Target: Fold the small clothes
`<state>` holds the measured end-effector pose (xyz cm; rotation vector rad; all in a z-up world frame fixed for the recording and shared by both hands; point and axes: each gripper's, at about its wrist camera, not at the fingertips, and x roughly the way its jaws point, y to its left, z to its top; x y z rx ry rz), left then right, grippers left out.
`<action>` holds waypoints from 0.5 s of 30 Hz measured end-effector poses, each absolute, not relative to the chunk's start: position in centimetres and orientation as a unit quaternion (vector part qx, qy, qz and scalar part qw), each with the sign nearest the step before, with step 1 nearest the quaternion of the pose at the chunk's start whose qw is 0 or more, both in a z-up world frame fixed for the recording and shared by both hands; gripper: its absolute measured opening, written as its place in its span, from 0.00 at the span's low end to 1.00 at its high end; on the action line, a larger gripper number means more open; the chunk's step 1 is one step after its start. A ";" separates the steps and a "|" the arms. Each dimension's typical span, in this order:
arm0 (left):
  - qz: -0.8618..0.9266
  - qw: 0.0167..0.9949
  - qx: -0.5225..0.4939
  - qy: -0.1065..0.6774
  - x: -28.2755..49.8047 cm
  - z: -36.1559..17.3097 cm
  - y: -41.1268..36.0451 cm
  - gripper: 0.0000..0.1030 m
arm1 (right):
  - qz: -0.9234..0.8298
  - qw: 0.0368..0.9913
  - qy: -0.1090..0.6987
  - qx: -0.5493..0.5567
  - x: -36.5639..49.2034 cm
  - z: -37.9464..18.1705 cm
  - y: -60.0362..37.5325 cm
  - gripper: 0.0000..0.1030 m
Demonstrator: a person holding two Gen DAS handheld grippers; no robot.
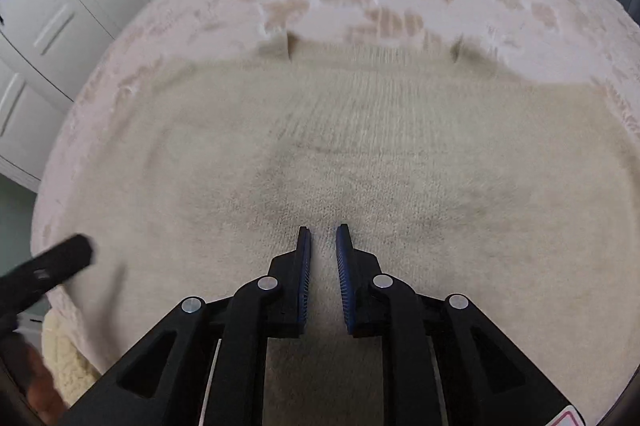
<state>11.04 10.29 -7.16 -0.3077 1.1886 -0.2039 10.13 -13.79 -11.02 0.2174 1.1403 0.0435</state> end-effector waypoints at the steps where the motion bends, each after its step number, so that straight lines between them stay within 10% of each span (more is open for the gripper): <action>1: -0.091 0.813 -0.146 0.557 10.4 -6.9 11.2 0.75 | 0.018 0.840 0.531 0.108 10.0 -10.1 -13.7 0.17; 15: -0.024 0.743 -0.388 0.545 8.5 -12.4 19.5 0.94 | 0.019 0.833 0.542 0.109 13.0 -10.6 -11.2 0.16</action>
